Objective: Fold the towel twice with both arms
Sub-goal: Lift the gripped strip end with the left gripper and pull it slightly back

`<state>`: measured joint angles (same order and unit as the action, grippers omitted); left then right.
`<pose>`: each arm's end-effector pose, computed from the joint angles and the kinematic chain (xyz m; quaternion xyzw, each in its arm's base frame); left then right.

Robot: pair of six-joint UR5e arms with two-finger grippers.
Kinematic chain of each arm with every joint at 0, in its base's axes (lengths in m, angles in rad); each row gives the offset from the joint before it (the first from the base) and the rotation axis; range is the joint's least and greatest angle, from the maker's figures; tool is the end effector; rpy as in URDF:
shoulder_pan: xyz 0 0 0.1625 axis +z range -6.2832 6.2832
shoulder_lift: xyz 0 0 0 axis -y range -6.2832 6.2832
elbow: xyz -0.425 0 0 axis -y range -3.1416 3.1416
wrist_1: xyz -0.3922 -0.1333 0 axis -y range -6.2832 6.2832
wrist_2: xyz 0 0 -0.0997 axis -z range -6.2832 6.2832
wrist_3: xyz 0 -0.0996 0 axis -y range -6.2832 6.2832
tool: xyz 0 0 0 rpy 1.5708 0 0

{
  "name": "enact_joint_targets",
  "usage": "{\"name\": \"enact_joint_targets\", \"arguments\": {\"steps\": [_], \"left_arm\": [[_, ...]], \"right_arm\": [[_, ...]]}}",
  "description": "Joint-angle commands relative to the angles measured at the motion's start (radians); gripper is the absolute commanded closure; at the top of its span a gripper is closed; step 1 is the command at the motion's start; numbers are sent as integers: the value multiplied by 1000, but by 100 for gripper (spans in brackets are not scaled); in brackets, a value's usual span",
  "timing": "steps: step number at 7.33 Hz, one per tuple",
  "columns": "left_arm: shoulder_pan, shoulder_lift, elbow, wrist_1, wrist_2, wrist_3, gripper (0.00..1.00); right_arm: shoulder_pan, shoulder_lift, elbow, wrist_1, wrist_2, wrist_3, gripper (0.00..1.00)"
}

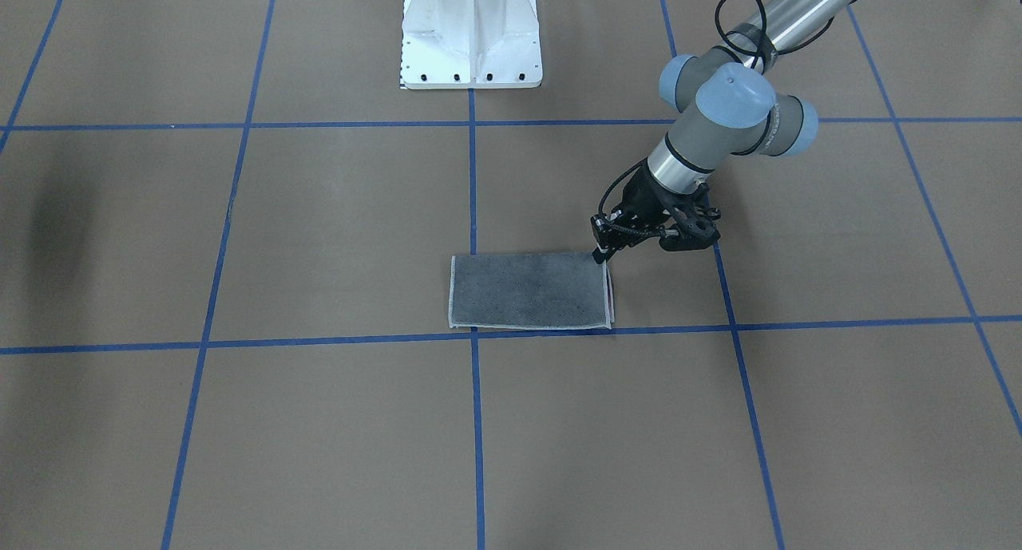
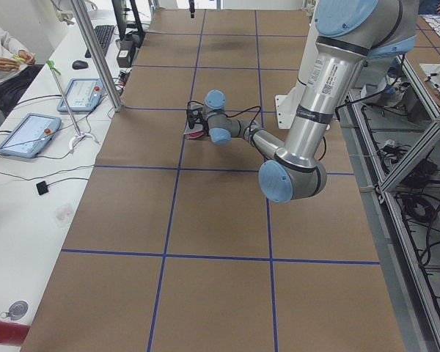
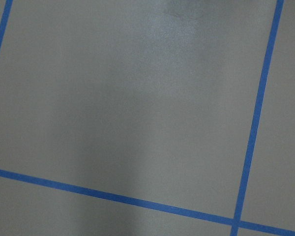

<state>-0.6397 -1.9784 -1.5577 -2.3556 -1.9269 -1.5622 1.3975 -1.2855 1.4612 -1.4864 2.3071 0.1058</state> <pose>0.4665 -0.4700 0.3454 0.0348 0.5657 -0.1602 0.8082 -0.0417 -0.6232 0.5474 0.0702 -0.3702 -0.0779 0.9230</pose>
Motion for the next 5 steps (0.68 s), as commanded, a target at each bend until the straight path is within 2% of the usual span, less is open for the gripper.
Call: {"name": "enact_joint_targets", "arguments": {"steps": [1,5], "left_arm": [[6,-13,-5,6,5,2,100],[12,-80,1,9,42,1,100]], "right_arm": [[0,0,-1,0,0,0,0],[0,-2,-1,0,0,0,0]]}}
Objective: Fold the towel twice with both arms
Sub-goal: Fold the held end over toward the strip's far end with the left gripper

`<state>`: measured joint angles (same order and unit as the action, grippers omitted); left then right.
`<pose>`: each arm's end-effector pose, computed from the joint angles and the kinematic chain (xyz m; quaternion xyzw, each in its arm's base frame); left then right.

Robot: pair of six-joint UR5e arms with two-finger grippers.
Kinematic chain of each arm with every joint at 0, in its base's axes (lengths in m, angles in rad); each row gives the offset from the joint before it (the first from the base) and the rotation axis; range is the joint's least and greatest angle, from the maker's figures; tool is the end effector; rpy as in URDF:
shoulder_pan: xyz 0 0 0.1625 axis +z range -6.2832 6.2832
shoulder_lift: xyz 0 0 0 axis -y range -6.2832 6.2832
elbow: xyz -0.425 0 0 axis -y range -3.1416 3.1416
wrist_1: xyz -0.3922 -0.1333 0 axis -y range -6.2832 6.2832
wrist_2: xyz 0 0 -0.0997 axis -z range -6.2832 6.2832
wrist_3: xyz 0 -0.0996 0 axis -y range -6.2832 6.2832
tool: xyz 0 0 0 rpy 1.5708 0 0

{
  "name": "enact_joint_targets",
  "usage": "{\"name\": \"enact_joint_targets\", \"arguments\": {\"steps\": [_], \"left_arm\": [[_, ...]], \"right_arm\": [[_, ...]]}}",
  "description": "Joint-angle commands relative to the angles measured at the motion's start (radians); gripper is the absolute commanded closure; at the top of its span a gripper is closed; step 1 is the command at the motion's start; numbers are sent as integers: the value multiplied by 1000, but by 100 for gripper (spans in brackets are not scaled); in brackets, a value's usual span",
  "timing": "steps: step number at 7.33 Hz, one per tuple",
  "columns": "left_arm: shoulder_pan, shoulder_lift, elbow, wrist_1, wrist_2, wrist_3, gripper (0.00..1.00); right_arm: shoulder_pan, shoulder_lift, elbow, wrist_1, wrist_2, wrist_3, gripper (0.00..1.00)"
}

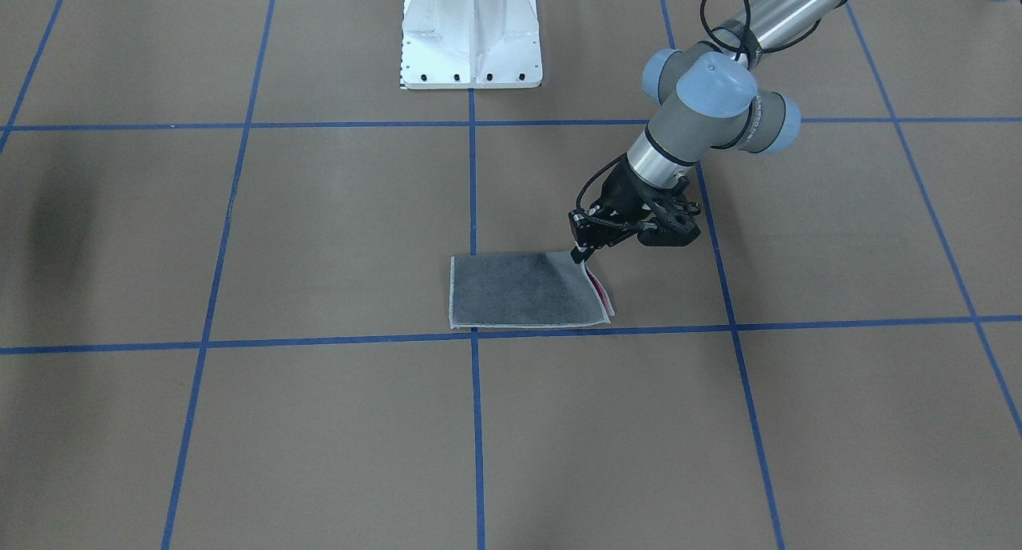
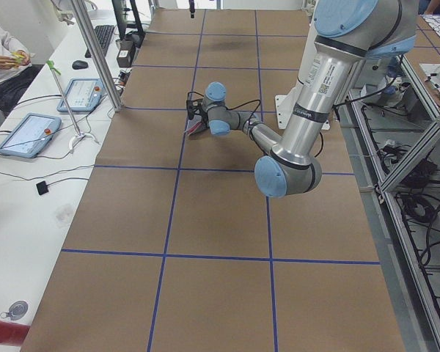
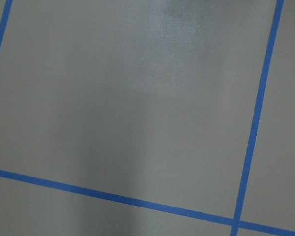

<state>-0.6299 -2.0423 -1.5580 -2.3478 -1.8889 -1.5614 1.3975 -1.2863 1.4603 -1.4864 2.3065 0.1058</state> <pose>0.4787 -0.4754 0.3044 0.0572 0.5836 -0.1583 0.7944 -0.0416 -0.6230 0.5484 0.0694 -0.3699 -0.0775 0.9232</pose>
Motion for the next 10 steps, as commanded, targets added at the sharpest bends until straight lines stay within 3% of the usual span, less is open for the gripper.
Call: {"name": "enact_joint_targets", "arguments": {"steps": [1,7,10], "left_arm": [[6,-30,6,4,4,0,100],[38,-165,93,5,47,0,100],[56,-220,96,88,50,1,100]], "right_arm": [[0,-2,-2,0,1,0,0],[0,-4,-3,0,1,8,0],[0,-4,-3,0,1,9,0]]}}
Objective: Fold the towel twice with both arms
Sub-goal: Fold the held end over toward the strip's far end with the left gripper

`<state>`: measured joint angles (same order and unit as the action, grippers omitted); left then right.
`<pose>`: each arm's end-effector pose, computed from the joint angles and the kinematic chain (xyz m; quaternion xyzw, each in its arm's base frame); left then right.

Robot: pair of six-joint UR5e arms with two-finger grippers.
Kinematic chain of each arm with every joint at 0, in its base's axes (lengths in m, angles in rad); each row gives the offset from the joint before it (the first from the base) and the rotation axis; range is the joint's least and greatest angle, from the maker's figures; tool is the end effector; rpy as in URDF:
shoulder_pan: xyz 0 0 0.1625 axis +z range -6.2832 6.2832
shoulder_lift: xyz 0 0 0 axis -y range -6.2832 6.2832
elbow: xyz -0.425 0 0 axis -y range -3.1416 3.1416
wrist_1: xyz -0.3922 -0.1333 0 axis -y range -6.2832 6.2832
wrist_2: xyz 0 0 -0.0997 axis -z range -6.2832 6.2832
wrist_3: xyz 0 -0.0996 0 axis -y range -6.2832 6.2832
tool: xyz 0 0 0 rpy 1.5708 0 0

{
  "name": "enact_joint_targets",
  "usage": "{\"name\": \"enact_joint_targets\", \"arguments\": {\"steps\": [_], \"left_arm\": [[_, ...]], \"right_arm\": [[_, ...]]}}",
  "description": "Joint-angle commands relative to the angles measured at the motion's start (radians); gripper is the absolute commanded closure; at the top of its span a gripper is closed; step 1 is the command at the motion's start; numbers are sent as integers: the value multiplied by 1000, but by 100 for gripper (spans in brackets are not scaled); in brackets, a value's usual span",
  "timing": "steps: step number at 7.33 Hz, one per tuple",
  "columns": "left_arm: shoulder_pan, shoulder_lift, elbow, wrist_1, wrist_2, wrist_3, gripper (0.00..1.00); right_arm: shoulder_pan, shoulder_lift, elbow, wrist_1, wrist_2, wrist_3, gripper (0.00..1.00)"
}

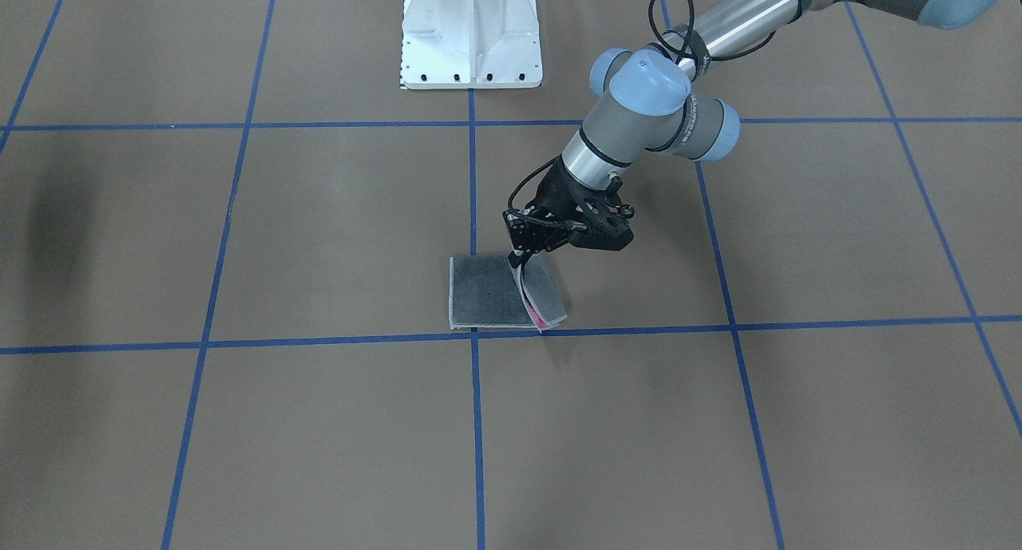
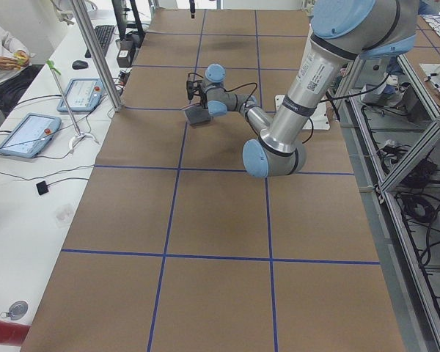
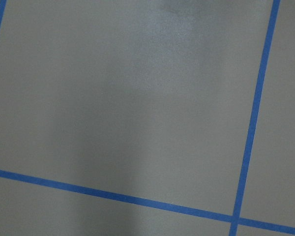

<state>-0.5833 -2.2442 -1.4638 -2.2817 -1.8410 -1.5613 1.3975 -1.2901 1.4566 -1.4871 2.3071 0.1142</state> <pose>0.5394 -0.4838 0.2166 0.0691 0.5965 -0.1481 0.7858 -0.0414 -0.6216 0.5527 0.0641 -0.3701 -0.0722 0.9240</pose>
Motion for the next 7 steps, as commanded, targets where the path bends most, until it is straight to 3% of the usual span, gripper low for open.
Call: {"name": "enact_joint_targets", "arguments": {"steps": [1,7], "left_arm": [[13,-20,2,22,17,1,100],[51,-81,77,22,60,1,100]], "right_arm": [[0,0,1,1,0,1,0],[0,0,-1,-1,2,1,0]]}}
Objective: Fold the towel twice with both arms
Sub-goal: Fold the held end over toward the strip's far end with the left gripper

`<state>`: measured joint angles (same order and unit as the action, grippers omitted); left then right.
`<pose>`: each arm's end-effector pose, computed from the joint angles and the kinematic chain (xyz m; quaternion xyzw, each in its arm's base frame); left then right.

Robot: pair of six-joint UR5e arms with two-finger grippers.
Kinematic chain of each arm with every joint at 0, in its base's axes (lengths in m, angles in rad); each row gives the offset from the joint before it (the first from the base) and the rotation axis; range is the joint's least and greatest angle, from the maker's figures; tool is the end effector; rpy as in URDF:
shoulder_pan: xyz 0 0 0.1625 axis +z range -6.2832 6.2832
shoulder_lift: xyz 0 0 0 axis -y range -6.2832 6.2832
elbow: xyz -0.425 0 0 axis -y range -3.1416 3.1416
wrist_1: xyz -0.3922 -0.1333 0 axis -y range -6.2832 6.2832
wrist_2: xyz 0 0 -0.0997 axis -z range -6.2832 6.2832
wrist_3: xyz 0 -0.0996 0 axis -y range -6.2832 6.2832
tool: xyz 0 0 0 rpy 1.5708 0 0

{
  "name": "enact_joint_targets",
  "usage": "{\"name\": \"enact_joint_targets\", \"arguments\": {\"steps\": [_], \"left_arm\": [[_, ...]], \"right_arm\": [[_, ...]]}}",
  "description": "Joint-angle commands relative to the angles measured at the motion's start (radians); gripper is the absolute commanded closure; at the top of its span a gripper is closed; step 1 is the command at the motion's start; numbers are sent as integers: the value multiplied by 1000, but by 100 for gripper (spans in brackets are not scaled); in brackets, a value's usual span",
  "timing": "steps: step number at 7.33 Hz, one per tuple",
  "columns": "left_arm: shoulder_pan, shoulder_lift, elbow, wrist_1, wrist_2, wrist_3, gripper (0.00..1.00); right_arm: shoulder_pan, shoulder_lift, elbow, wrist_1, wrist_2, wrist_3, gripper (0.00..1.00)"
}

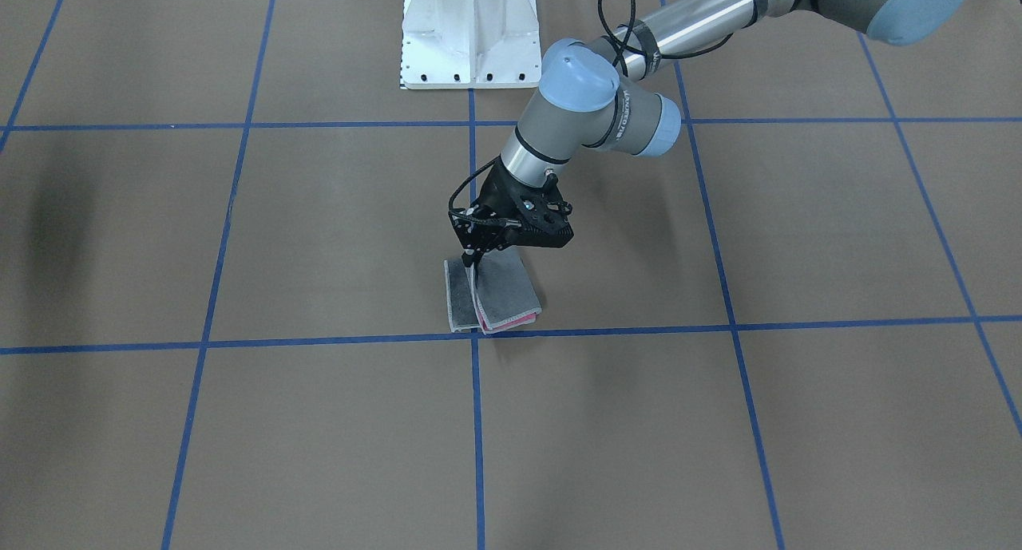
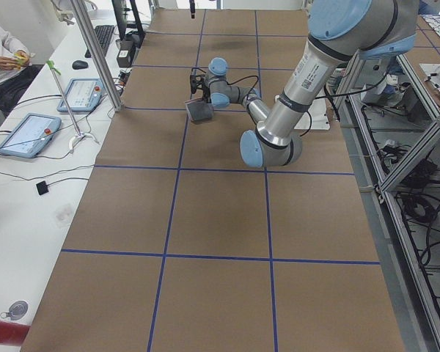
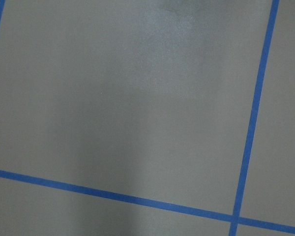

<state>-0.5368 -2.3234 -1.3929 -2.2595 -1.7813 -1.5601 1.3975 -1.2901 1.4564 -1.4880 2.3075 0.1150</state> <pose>0.5807 -0.4765 0.1940 0.0771 0.5883 -0.1488 0.7911 -0.0414 -0.6215 0.5529 0.0634 -0.3702 -0.0717 0.9240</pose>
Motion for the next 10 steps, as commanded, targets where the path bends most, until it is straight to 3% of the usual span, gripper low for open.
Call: {"name": "enact_joint_targets", "arguments": {"steps": [1,4,5,6,7,10], "left_arm": [[15,-2,8,0,23,0,100],[35,-54,58,0,56,0,100],[37,-51,60,0,56,0,85],[37,-51,60,0,57,0,52],[37,-53,60,0,56,0,1],[37,-97,63,3,56,-14,0]], "right_arm": [[0,0,-1,0,1,0,0],[0,0,1,0,1,0,0],[0,0,1,0,1,0,0],[0,0,1,0,1,0,0],[0,0,1,0,1,0,0],[0,2,1,0,1,0,0]]}}
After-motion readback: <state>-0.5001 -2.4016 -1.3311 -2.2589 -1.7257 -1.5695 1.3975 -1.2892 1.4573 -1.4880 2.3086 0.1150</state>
